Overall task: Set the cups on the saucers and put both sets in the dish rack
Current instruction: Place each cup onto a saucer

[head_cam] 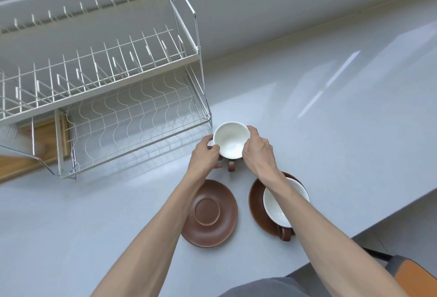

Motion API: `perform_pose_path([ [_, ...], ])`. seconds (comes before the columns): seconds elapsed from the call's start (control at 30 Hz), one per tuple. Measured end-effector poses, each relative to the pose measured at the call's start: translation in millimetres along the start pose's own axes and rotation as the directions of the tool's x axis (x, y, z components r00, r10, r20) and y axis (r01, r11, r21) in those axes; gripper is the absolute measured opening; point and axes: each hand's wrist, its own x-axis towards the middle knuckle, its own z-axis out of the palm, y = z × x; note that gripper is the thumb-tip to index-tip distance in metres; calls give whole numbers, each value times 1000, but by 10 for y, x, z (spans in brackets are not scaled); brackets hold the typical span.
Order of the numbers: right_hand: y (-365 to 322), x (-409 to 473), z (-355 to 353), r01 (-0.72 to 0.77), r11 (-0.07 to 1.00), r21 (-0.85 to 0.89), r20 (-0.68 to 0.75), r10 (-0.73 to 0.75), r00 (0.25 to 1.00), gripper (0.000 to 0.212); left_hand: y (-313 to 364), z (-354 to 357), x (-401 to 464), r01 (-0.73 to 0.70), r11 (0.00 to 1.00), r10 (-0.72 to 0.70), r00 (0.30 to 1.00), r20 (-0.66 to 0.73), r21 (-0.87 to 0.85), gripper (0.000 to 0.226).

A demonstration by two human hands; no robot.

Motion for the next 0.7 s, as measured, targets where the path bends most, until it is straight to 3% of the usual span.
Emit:
perform_pose_path([
  [0.4,-135,-358,-54,64,998,25,-11,-64,998,49,-33,-164,-406,-7,999,7,1000,-17,-41,48],
  [0.7,-232,-712,69,69,996,54,64,-72,995,48,-191,-384,-840,8,999,-10,999,-44,-53,51],
])
